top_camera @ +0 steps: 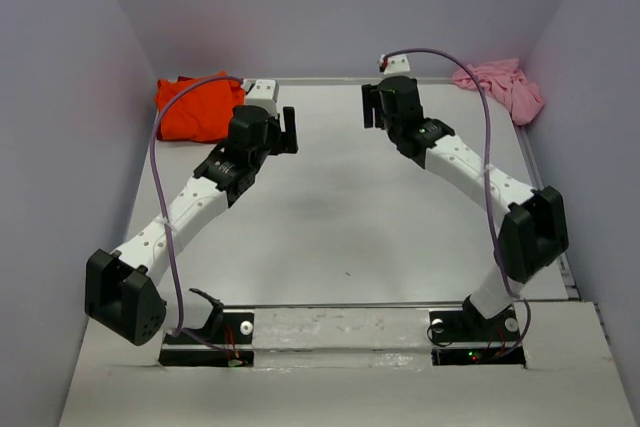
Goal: Fold and stack the t-shirts
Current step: Pick up the crumpled T-shirt from the corner of the board.
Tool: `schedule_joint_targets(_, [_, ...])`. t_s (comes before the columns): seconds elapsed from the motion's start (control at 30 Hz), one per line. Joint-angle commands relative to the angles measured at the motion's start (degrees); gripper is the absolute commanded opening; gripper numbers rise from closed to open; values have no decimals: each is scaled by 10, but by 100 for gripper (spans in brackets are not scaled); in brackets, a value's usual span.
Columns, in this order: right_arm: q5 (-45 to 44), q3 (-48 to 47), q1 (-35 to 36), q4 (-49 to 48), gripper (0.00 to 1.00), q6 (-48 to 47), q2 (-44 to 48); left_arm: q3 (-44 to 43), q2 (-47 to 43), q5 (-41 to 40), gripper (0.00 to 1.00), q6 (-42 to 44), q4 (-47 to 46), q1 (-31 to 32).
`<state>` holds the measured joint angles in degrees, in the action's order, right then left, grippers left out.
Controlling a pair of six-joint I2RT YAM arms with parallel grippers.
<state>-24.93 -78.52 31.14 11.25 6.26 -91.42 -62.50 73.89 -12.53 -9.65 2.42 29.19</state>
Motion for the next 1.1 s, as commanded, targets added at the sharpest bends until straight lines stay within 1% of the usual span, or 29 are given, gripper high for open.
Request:
schedule_joint_targets(0.0, [-158,-99,-27,-12,75,-89,-113,-11,-14,0,85,7,-17,2])
schedule_joint_targets(0.03, [-159,-128,-35,-9,75,-86,-152,-8,-15,-2,85,7,-17,2])
schedule_joint_targets(0.2, [-144,-203,-94,-2,75,-28,-247,-9,-13,-5,85,8,-18,2])
schedule_joint_targets(0.23, [-145,-220,-102,11,75,-26,-265,-8,-15,-5,85,8,-18,2])
schedule_joint_targets(0.27, [-158,-266,-110,30,75,-7,-306,-7,-15,-8,85,7,-20,2])
schedule_joint_targets(0.3, [-165,-289,-126,60,75,-2,-328,-7,-15,-13,85,8,-20,1])
schedule_joint_targets(0.37, [-186,-326,-142,86,75,15,-378,-8,-13,-17,85,8,-19,1])
schedule_joint_targets(0.43, [-205,-350,-168,97,75,21,-398,-9,-11,-12,85,3,-19,-1])
schedule_joint_targets(0.47, [-203,-354,-168,97,75,21,-405,-9,-11,-8,85,2,-19,-1])
schedule_joint_targets(0.63, [-187,-383,-249,117,75,74,-440,-6,-10,4,85,-1,-20,-1])
schedule_joint_targets(0.67, [-188,-391,-266,120,75,74,-447,-6,-10,7,85,-3,-20,-2])
schedule_joint_targets(0.83, [-192,-429,-306,126,75,41,-488,-6,-9,20,85,-8,-21,-1])
schedule_joint_targets(0.93, [-171,-429,-331,127,75,47,-490,-6,-9,26,85,-9,-21,-1])
schedule_joint_targets(1.03, [-96,-456,-376,150,74,90,-496,-5,-10,30,85,-11,-20,0])
schedule_joint_targets(1.07, [-87,-465,-382,151,74,95,-494,-5,-10,31,85,-10,-21,1])
